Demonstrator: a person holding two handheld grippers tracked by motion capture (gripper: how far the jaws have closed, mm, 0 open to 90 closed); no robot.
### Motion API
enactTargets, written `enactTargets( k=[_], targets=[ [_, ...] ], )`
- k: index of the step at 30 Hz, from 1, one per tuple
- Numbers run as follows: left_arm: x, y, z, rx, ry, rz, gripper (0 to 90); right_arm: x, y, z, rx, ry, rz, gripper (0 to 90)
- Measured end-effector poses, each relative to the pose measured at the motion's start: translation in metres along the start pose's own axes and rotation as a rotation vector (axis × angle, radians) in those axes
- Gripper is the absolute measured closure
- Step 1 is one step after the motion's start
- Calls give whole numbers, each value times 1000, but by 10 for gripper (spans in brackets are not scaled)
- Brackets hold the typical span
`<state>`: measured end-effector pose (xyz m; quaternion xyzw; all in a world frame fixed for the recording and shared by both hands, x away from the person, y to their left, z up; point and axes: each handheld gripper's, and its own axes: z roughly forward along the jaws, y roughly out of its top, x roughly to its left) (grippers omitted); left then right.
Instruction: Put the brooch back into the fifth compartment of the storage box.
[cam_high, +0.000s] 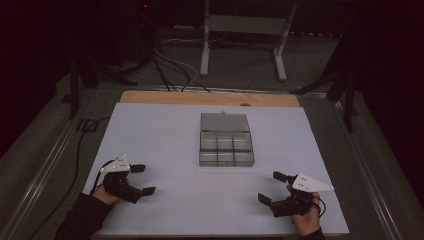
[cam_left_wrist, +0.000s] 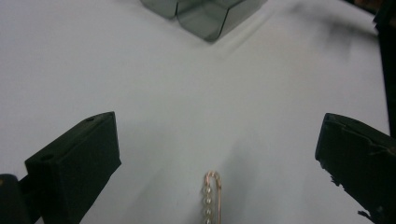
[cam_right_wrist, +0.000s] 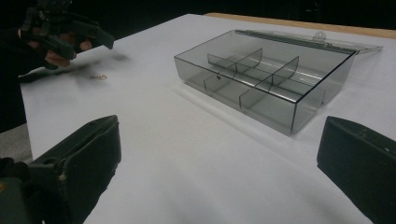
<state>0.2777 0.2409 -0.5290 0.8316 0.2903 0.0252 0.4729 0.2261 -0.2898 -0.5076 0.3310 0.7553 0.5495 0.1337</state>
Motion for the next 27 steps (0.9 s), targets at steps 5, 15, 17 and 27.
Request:
enactTargets(
  k=[5, 15, 17, 27],
  targets=[
    [-4, -5, 0, 46, 9, 15, 61, 0, 0, 0, 4, 1, -5, 0],
    [-8, -10, 2, 96, -6, 54, 310, 1, 0, 0, 6, 5, -7, 0],
    [-8, -10, 2, 100, -3, 58, 356, 1, 1, 0, 2, 4, -6, 0],
    [-9, -10, 3, 129, 27, 85, 570, 1, 0, 0, 7, 4, -7, 0]
  ],
)
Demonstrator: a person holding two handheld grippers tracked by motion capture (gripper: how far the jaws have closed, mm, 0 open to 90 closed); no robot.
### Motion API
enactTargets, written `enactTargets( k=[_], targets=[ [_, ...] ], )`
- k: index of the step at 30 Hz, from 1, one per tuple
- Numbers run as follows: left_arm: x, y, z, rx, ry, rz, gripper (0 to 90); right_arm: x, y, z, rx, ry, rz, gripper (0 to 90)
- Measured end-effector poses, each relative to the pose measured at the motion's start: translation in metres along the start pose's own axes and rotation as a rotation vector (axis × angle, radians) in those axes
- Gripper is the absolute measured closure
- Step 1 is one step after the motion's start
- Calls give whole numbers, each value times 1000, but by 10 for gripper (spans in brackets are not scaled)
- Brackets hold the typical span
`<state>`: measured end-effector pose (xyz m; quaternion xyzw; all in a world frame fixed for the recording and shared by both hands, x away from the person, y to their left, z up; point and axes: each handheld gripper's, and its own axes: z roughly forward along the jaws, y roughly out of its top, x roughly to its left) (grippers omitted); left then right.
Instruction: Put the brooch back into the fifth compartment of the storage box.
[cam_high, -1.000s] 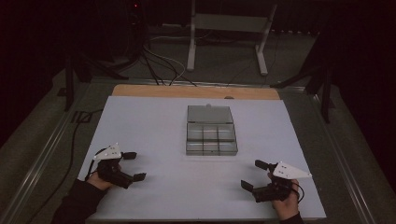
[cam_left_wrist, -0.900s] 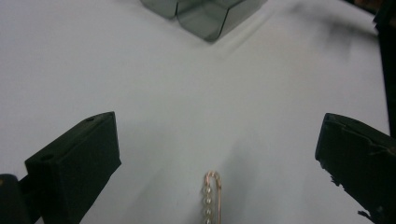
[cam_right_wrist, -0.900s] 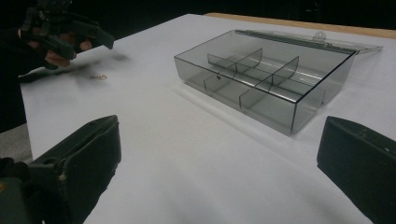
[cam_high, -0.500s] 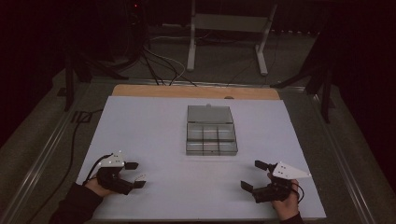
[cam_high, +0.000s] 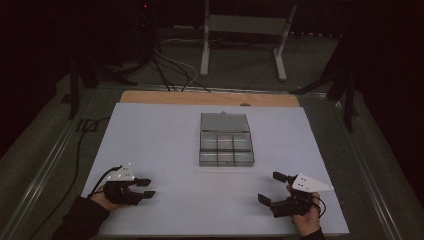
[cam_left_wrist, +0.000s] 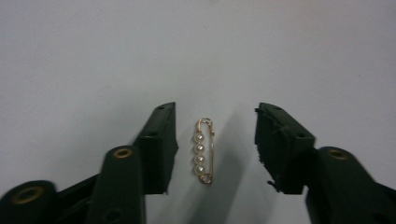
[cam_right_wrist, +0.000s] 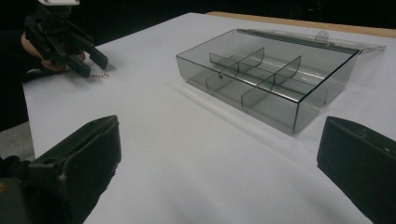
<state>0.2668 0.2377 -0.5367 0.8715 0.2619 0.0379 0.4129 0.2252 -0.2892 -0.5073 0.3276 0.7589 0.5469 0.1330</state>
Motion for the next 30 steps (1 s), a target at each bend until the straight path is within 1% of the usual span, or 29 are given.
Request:
enactTargets(
  k=[1, 2, 4, 6, 11, 14, 20, 23, 27, 30],
  targets=[
    [0, 0, 1, 9, 6, 9, 570, 0, 0, 0, -1, 0, -2, 0],
    [0, 0, 2, 17, 12, 11, 606, -1, 0, 0, -3, 1, 2, 0],
    [-1, 0, 3, 24, 16, 25, 631, 0, 0, 0, 0, -1, 0, 0],
    [-1, 0, 4, 29, 24, 26, 671, 0, 0, 0, -1, 1, -2, 0],
    [-1, 1, 4, 38, 31, 34, 729, 0, 0, 0, 1, 1, -1, 0],
    [0, 2, 4, 44, 35, 25, 768, 0, 0, 0, 2, 3, 1, 0],
    [0, 3, 5, 57, 45, 20, 832, 0, 0, 1, 3, 1, 0, 0],
    [1, 3, 5, 60, 46, 4, 864, 0, 0, 1, 3, 1, -2, 0],
    [1, 5, 5, 71, 41, 8, 871, 0, 0, 0, 7, 1, -3, 0],
    [1, 5, 5, 72, 41, 3, 876, 0, 0, 0, 2, 0, 0, 0]
  ],
)
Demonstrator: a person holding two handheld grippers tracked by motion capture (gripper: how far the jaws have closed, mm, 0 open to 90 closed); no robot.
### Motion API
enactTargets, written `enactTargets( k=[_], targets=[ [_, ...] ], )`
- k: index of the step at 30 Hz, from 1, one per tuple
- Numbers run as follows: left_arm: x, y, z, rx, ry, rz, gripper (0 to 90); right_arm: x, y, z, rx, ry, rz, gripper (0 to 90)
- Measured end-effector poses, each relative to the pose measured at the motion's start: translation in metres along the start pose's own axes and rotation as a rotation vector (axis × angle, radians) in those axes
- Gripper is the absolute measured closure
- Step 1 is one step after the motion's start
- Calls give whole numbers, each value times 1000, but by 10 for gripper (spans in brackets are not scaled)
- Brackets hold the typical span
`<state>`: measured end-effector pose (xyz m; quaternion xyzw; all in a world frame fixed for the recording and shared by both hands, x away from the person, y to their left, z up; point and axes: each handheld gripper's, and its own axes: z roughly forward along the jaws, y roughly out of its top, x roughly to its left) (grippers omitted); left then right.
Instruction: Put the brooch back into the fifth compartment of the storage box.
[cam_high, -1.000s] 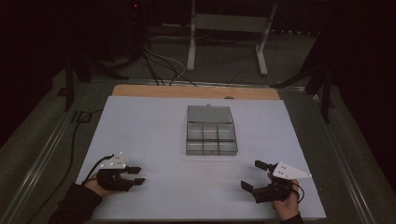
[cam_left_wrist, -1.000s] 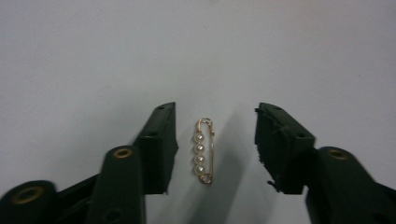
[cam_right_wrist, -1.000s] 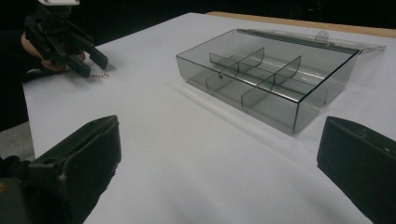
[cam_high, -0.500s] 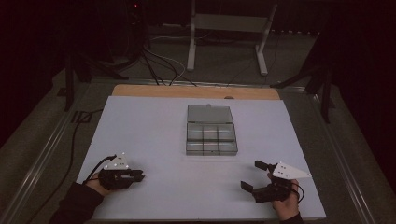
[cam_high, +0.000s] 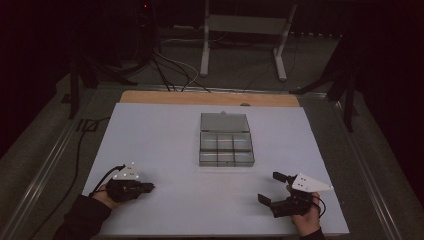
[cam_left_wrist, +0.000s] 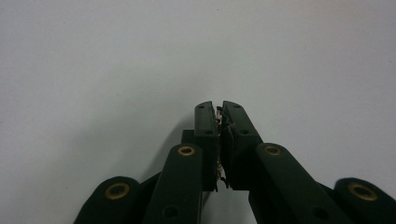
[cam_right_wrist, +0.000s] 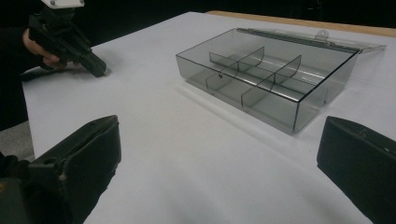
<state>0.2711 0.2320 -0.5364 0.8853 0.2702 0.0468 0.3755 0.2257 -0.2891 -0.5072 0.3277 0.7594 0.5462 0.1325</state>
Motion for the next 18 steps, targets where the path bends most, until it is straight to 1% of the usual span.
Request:
enactTargets(
  k=[2, 4, 6, 12, 13, 16, 18],
  targets=[
    [-1, 1, 0, 5, -6, 5, 876, 0, 0, 0, 4, -2, -3, 0],
    [-1, 1, 0, 4, 3, -1, 877, 0, 0, 0, -2, -1, -2, 0],
    [-1, 2, 0, 3, 1, 0, 877, 0, 0, -1, -2, 0, 1, 0],
    [0, 4, -3, -22, 8, -15, 877, 0, 0, 0, 3, -2, -1, 0],
    [1, 5, -3, -29, 6, -24, 877, 0, 0, -1, 2, -1, -1, 0],
    [3, 5, -4, -39, 13, -35, 877, 0, 0, 0, -1, -1, 3, 0],
    [3, 5, -4, -41, 9, -37, 877, 0, 0, 0, 1, -1, 3, 0]
  ],
)
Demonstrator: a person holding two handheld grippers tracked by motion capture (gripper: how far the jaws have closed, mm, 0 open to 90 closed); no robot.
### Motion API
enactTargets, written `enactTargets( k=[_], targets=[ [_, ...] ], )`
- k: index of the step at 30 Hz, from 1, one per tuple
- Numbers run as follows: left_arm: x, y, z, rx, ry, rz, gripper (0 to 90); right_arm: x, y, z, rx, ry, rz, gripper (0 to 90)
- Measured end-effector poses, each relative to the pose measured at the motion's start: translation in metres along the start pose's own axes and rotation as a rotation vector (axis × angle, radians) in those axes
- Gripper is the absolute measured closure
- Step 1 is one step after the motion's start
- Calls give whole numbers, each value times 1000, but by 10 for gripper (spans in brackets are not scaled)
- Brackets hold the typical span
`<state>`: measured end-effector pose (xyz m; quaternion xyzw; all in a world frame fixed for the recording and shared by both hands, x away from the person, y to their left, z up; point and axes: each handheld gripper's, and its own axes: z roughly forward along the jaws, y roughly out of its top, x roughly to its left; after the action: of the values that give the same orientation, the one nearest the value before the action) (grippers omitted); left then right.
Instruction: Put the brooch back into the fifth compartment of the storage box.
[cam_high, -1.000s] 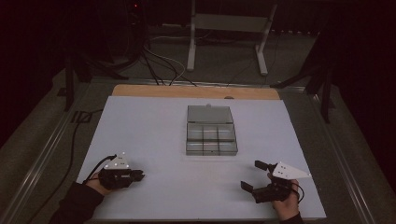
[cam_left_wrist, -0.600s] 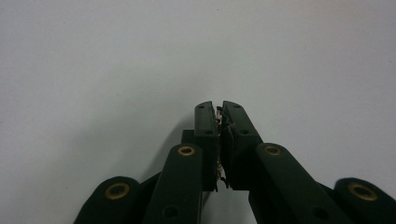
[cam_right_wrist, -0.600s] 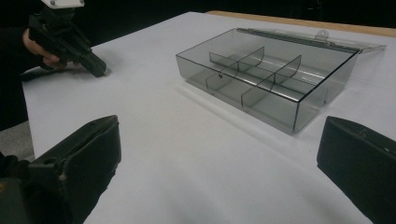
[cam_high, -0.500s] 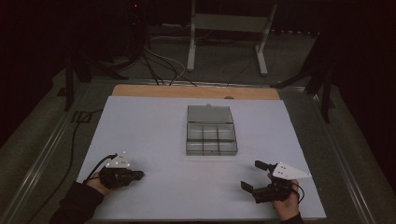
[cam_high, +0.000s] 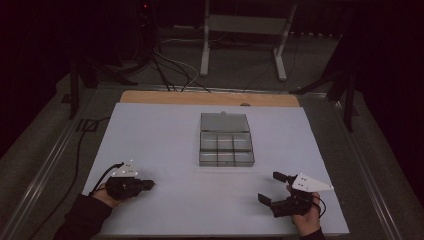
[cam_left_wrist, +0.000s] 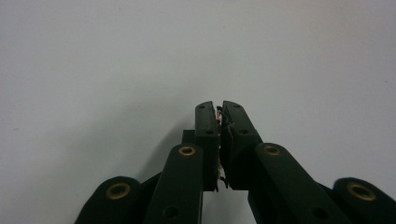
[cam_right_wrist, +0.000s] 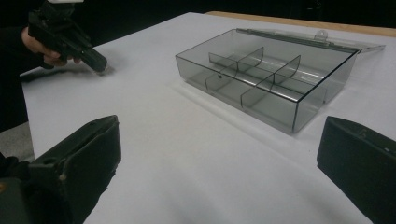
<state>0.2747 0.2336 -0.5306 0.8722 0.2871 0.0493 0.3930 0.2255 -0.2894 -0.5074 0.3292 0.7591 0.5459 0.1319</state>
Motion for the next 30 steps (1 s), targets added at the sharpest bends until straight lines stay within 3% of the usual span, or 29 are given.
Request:
enactTargets(
  k=[6, 15, 30],
  targets=[
    [1, 3, -2, -40, 7, -15, 877, 0, 0, 0, 3, -1, -3, 0],
    [3, 11, -2, -53, 5, -46, 881, 0, 0, 0, 1, -2, 2, 0],
    [1, 29, 1, -70, -13, -38, 880, 0, 0, 1, 1, -1, 0, 0]
  ],
)
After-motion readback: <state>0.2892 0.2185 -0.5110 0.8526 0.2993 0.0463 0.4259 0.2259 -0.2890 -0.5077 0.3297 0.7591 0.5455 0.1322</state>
